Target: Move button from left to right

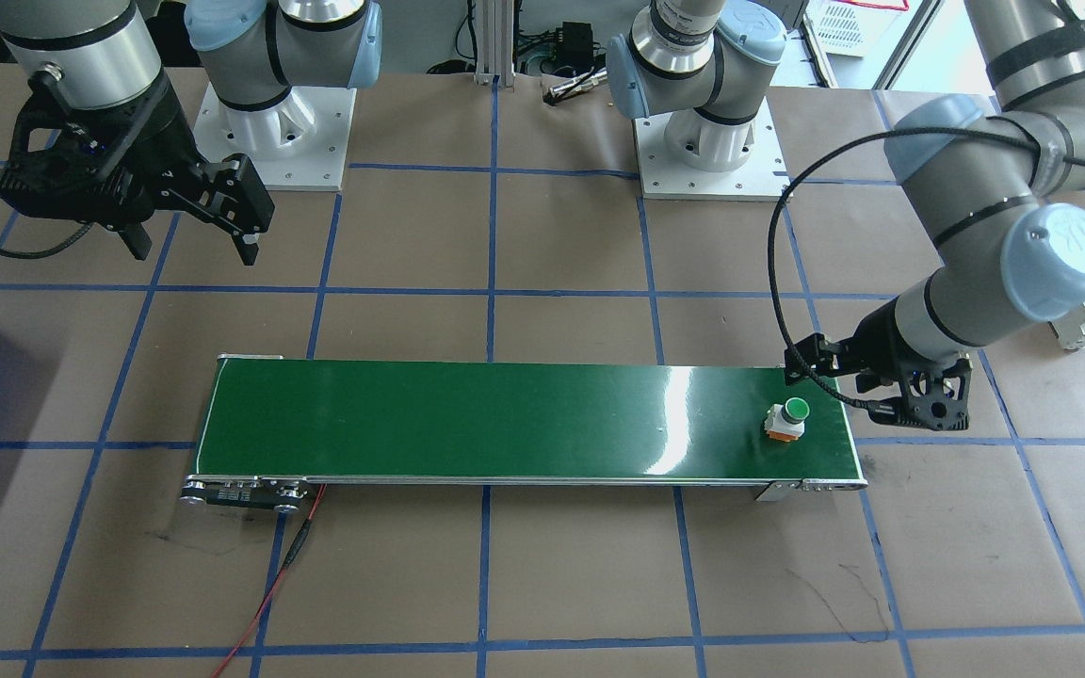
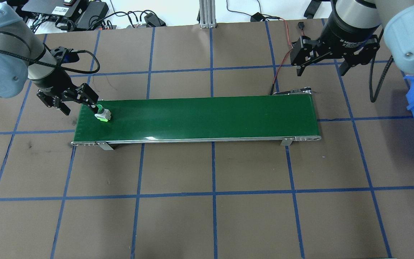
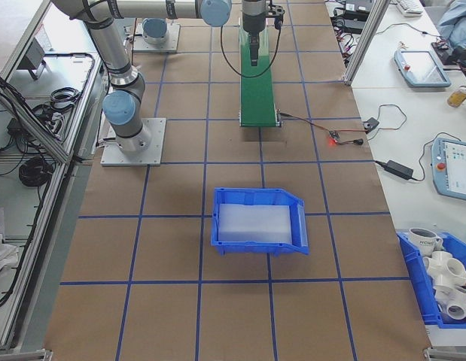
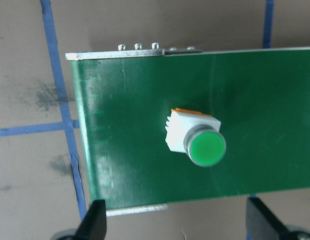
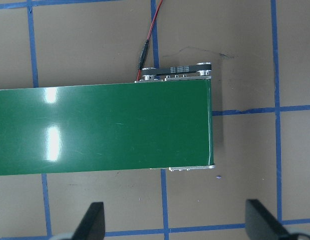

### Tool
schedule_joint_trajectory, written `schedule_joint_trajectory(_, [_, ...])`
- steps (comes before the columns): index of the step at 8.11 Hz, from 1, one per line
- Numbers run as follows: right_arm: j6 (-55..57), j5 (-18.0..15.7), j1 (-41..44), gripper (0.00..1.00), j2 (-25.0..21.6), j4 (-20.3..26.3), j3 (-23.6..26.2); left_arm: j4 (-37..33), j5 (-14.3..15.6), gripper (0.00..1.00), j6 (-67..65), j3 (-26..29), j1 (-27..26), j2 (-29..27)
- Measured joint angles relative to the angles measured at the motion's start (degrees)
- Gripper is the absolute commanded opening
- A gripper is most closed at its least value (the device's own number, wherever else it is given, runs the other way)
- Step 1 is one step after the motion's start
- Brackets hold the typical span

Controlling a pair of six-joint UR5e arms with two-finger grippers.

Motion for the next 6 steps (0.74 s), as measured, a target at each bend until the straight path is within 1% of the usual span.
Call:
schedule_joint_trajectory(3, [-0.03,0.0,0.0,1.0,0.0,0.0,0.0,-10.56,0.55,1.0,-7.04,0.06,-2.83,11.59])
schedule_joint_trajectory(4, [-0.01,0.0,0.0,1.0,0.0,0.0,0.0,-12.87,1.31,1.0,-7.75,0.06,-3.0,13.87])
schedule_joint_trajectory(6, [0.0,0.0,0.0,1.0,0.0,0.0,0.0,-14.8,5.19,1.0,-8.56,0.09,-3.05,15.28])
